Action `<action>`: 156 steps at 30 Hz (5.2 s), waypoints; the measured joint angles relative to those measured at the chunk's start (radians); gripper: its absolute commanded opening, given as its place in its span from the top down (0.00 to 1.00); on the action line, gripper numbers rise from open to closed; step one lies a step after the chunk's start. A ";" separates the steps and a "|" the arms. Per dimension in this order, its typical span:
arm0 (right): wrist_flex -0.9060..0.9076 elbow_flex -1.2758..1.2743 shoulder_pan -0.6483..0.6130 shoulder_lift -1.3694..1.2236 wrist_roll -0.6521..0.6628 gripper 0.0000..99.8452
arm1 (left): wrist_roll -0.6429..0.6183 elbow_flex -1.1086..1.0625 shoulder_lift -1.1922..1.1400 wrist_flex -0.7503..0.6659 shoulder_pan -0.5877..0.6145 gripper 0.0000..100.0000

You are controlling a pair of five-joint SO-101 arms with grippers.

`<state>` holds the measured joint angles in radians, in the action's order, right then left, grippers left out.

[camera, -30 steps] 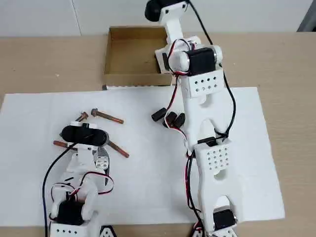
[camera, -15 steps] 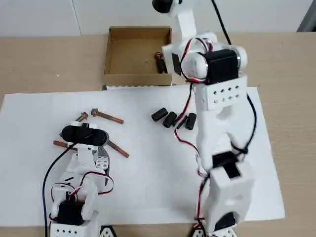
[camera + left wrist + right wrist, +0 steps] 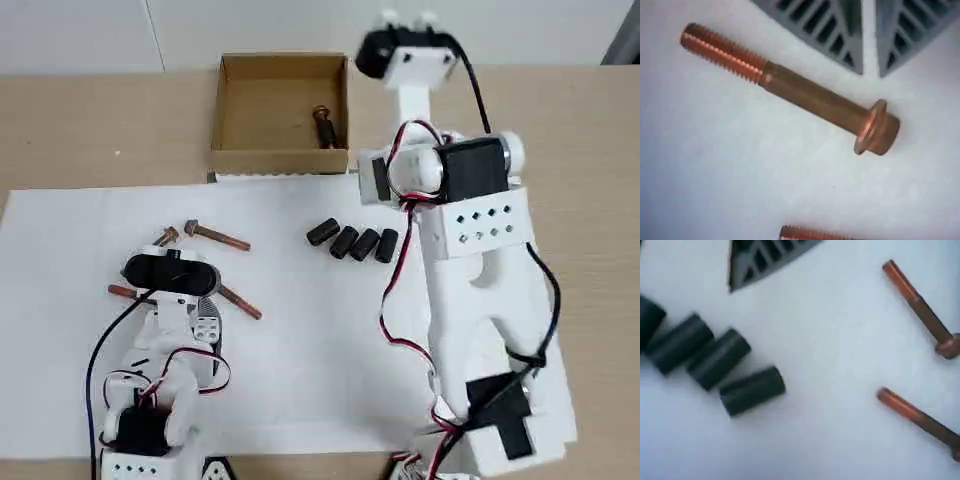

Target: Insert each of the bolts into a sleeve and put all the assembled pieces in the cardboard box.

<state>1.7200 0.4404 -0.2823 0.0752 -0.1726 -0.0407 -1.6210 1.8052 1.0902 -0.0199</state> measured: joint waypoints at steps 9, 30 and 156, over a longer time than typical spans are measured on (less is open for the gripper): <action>-0.058 -0.282 0.014 0.000 -0.040 0.88 | 0.000 0.000 0.000 0.000 0.000 0.99; -0.342 -0.365 0.048 -0.364 -0.040 0.88 | 0.000 0.000 0.000 0.000 0.000 0.99; -0.226 -1.266 0.018 1.266 0.017 1.00 | 0.763 2.134 -2.392 0.640 0.296 0.90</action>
<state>1.4945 -0.8255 -0.2639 1.3410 -0.1557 0.7219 0.5132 -0.5869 1.7300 0.2762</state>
